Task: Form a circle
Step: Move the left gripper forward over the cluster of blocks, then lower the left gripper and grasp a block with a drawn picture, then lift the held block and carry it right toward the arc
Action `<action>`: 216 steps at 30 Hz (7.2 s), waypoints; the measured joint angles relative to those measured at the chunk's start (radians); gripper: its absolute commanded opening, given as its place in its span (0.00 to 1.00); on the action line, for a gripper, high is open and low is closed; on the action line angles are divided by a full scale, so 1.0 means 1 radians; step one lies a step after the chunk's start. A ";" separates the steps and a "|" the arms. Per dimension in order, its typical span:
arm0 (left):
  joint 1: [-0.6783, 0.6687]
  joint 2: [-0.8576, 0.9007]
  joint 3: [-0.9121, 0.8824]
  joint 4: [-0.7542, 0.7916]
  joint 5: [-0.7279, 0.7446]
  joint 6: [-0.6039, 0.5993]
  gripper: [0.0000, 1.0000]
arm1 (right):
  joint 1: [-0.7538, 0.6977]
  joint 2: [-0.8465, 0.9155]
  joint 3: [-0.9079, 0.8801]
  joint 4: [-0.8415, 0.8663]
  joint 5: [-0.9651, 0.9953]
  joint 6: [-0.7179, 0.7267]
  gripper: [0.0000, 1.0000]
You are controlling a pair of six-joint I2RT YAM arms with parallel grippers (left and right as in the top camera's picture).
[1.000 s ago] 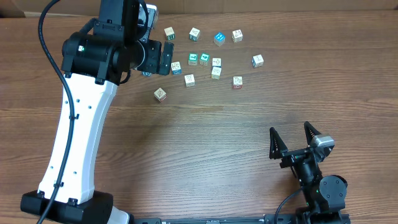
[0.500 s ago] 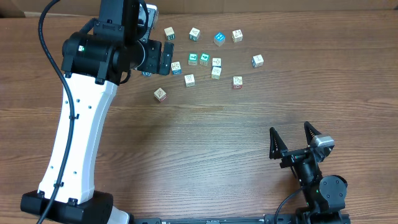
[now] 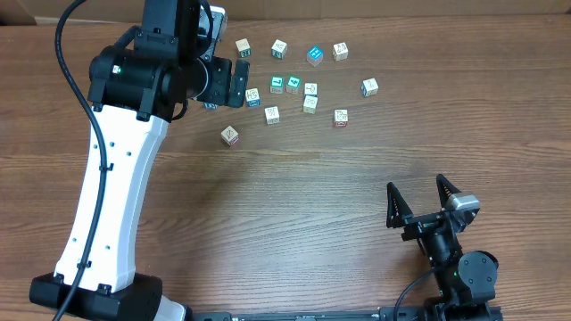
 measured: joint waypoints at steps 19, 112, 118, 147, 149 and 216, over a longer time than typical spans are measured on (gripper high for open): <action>0.000 0.118 0.006 0.111 0.001 -0.095 0.48 | 0.000 0.000 0.000 0.000 0.000 0.000 1.00; -0.036 0.745 0.006 0.478 -0.077 -0.409 0.45 | 0.000 0.000 0.000 0.000 0.000 0.000 1.00; -0.036 0.745 0.006 0.476 -0.077 -0.382 0.45 | 0.000 0.000 0.000 0.000 0.000 0.000 1.00; -0.036 0.725 0.006 0.446 -0.110 -0.322 0.26 | 0.000 0.000 0.000 0.000 0.000 0.000 1.00; -0.036 0.724 0.006 0.446 -0.110 -0.322 0.25 | 0.000 0.000 0.000 0.000 0.000 0.000 1.00; -0.366 0.262 -0.329 0.154 0.161 -0.437 0.04 | 0.000 0.000 0.000 0.000 0.000 0.000 1.00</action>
